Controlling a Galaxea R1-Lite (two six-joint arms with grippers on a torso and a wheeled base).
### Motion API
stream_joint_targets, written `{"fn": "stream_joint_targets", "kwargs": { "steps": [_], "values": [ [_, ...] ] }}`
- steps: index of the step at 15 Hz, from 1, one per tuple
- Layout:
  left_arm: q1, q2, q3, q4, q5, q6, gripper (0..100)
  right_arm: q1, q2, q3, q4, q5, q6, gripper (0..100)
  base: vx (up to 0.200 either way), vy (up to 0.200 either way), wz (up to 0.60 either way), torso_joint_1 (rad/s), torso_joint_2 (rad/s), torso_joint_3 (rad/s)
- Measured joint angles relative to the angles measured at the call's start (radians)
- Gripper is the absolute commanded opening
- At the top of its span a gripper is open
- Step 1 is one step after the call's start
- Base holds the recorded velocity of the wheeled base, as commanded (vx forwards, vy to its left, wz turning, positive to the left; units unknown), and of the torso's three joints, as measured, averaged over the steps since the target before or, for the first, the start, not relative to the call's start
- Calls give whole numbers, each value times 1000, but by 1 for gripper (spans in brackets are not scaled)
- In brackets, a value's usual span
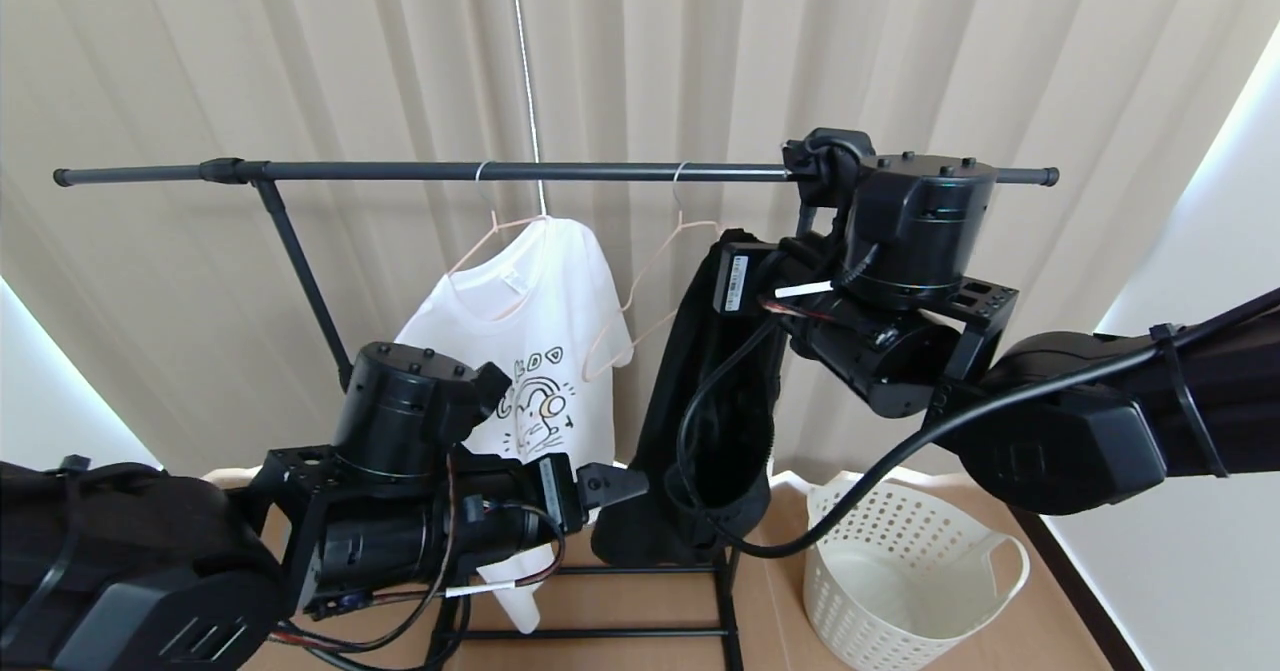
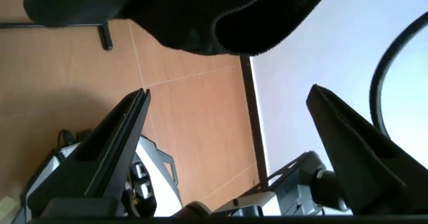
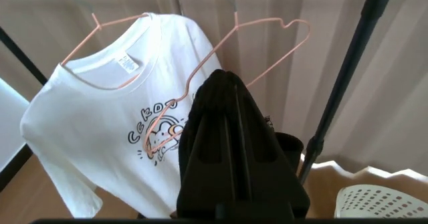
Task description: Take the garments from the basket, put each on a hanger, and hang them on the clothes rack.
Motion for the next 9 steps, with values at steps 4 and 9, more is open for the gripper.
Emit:
{"fn": "stream_joint_targets", "kwargs": {
  "steps": [4, 9],
  "values": [
    [-9, 100, -84, 0, 87, -114, 100, 17, 48, -78, -3, -80, 52, 0, 0, 0, 0, 0, 0, 0],
    [-36, 179, -151, -1, 194, -166, 100, 31, 90, -155, -5, -136, 103, 0, 0, 0, 0, 0, 0, 0]
  ]
}}
